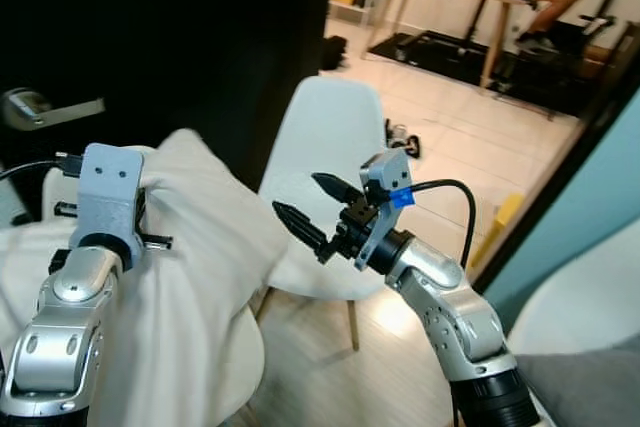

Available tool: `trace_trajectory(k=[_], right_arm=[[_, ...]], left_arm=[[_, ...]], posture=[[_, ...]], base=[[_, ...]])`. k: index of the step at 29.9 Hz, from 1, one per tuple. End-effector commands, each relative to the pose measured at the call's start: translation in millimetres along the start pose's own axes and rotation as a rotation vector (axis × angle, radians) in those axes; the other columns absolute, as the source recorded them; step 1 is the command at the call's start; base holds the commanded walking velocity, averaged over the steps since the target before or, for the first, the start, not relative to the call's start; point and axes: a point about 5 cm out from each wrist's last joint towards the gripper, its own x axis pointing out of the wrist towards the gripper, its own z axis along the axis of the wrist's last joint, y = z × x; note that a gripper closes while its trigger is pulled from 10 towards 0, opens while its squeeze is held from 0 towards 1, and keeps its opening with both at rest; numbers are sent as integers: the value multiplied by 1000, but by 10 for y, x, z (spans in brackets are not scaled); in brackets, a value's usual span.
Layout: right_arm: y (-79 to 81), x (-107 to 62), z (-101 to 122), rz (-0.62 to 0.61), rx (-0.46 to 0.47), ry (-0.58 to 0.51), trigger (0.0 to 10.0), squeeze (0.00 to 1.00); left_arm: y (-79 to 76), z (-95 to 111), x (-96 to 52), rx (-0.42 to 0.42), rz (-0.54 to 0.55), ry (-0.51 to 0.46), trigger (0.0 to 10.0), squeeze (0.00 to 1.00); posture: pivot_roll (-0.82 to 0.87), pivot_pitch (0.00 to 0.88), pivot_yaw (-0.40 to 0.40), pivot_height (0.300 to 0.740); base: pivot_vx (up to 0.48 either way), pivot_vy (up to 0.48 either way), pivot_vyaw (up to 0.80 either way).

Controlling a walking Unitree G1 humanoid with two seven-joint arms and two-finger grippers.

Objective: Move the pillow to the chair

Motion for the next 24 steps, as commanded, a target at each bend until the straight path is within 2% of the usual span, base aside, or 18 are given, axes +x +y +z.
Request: trace_trajectory(k=[1,2,3,4,6,8,9,10,11,12,14,15,18,19,20,21,22,24], right_arm=[[-4,-15,26,4,8,-8,10000,0],[-4,-15,26,4,8,-8,10000,0],[1,-16,25,9,11,-6,10000,0],[1,-16,25,9,11,-6,10000,0],[2,-17,24,10,15,-4,10000,0],[3,-18,24,10,16,-3,10000,0],[3,-17,24,10,17,-3,10000,0],[3,-17,24,10,17,-3,10000,0],[2,-17,23,9,18,-1,10000,0],[2,-17,23,9,18,-1,10000,0],[-6,-15,20,0,20,3,10000,0],[-6,-15,20,0,20,3,10000,0],[-20,-6,24,-21,16,6,10000,0],[-20,-6,24,-21,16,6,10000,0],[-20,-4,27,-24,15,7,10000,0],[-20,-4,27,-24,15,7,10000,0],[-19,-2,31,-26,12,11,10000,0],[-17,-3,34,-28,12,15,10000,0]], left_arm=[[-21,258,-27,15,-29,-102,10000,0],[-21,258,-27,15,-29,-102,10000,0],[-100,270,-47,3,-110,-87,10000,0],[-100,270,-47,3,-110,-87,10000,0],[-162,256,-78,55,-194,-61,10000,0],[-174,246,-89,83,-217,-48,10000,0],[-185,200,-108,149,-254,-15,10000,0],[-185,200,-108,149,-254,-15,10000,0],[-188,119,-135,237,-297,33,10000,0],[-188,119,-135,237,-297,33,10000,0],[-173,-67,-190,375,-362,140,10000,0],[-173,-67,-190,375,-362,140,10000,0],[-91,-372,-180,613,-340,226,10000,0],[-91,-372,-180,613,-340,226,10000,0],[-59,-439,-156,672,-314,235,10000,0],[-59,-439,-156,672,-314,235,10000,0],[-26,-477,-113,733,-279,227,10000,0],[1,-503,-68,763,-244,217,10000,0]], posture=[[-50,0,-114,740],[-50,0,-114,740],[-51,0,-114,740],[-51,0,-114,740],[-48,0,-115,740],[-48,0,-115,740],[-46,0,-115,740],[-46,0,-115,740],[-45,0,-114,740],[-45,0,-114,740],[-45,0,-114,740],[-45,0,-114,740],[-42,0,-116,740],[-42,0,-116,740],[-45,0,-116,740],[-45,0,-116,740],[-49,0,-117,740],[-48,0,-120,740]], base=[[0,0,775],[0,0,775],[0,0,775],[0,0,775],[0,0,775],[0,0,775],[0,0,775],[0,0,775],[0,0,775],[0,0,775],[0,0,781],[0,0,781],[0,0,0],[0,0,0],[0,0,0],[0,0,0],[0,0,0],[0,0,0]])
